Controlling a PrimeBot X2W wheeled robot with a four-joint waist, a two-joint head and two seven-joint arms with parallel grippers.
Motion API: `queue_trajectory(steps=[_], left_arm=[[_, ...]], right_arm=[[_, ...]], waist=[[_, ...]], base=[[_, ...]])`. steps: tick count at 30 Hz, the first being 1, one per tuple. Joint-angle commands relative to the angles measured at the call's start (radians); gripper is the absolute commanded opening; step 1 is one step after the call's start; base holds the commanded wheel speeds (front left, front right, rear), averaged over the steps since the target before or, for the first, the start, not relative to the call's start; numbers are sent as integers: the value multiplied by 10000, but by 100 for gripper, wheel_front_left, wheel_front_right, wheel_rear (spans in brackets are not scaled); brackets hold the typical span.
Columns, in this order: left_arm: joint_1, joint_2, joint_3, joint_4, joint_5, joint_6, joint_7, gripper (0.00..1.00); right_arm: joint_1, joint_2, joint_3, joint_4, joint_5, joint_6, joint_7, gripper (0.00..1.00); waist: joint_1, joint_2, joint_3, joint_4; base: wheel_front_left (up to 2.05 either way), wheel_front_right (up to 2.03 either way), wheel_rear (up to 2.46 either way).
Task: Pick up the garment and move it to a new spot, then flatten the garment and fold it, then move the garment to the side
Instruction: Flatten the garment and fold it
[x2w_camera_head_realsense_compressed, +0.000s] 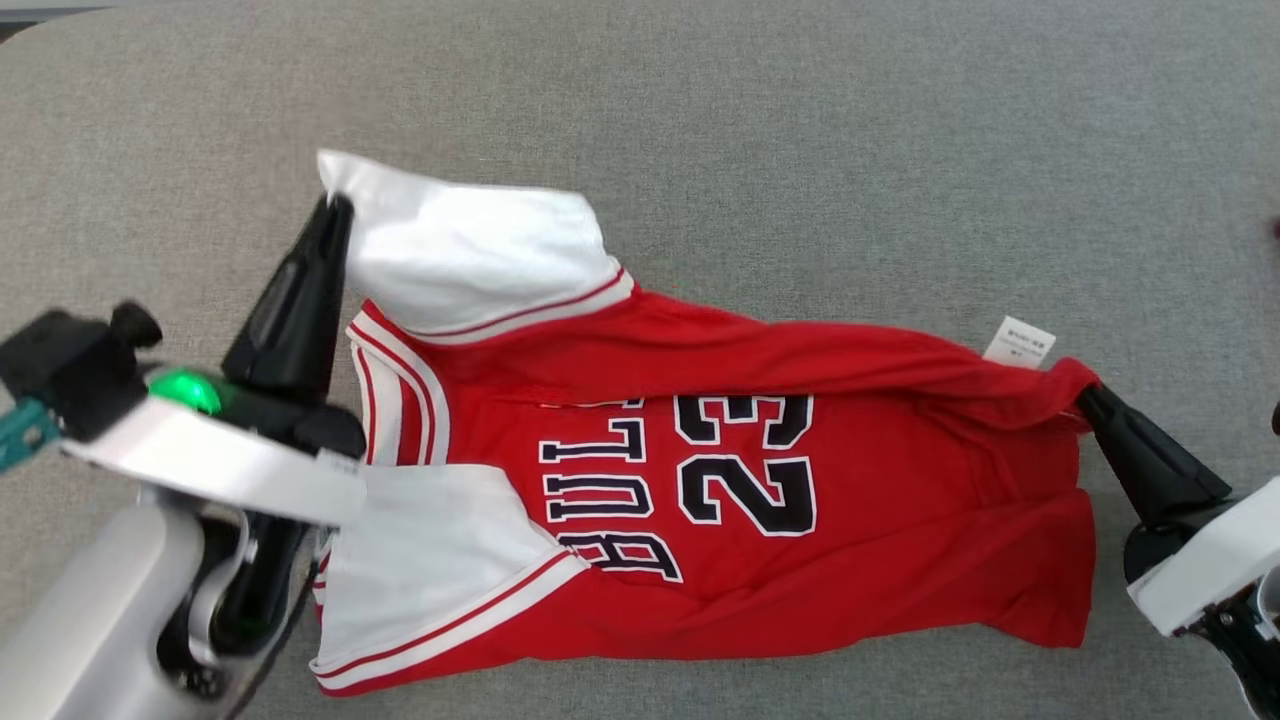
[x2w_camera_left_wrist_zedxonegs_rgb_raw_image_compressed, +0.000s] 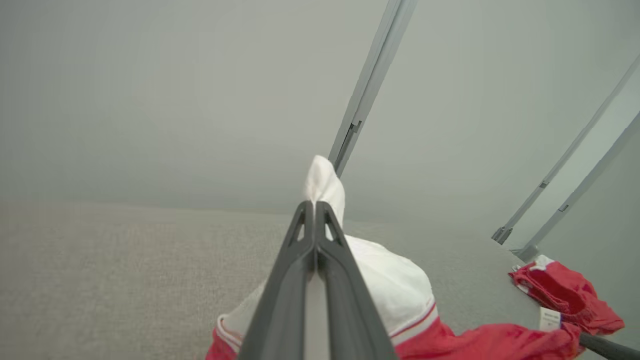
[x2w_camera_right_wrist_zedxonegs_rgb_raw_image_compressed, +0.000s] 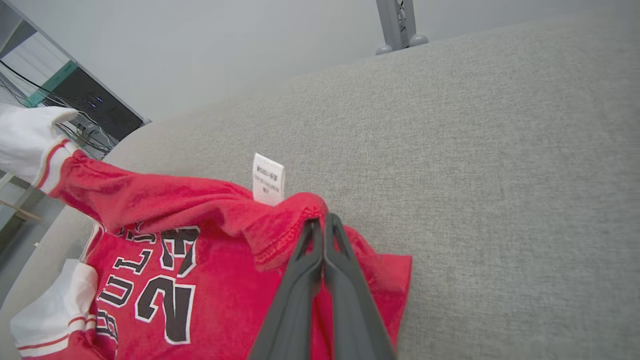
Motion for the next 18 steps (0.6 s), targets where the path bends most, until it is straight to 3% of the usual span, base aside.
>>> queue_trajectory(steps=[1,5,7,18], left_arm=[[800,266,136,-854,-240,362,-1,0],[2907,857,195,-2514,-613,1247,47,0],[3527,966,163,-2795,-779,1430,36,0],[5123,547,-323,-2449,-1571,1464,111,0]], right_arm=[[268,-107,-77,-135,-176,5,-105,0],[758,-159,-158,-161,-1031,5,-461,0],[861,-250,-243,-21,-1674,3,-673,0],[1454,47,-81,577,-3873,3,-1792,0]], waist=[[0,0,1,9],[0,0,-14,30],[0,0,-36,59],[0,0,-198,289]], base=[[0,0,0],[0,0,0],[0,0,0],[0,0,0]])
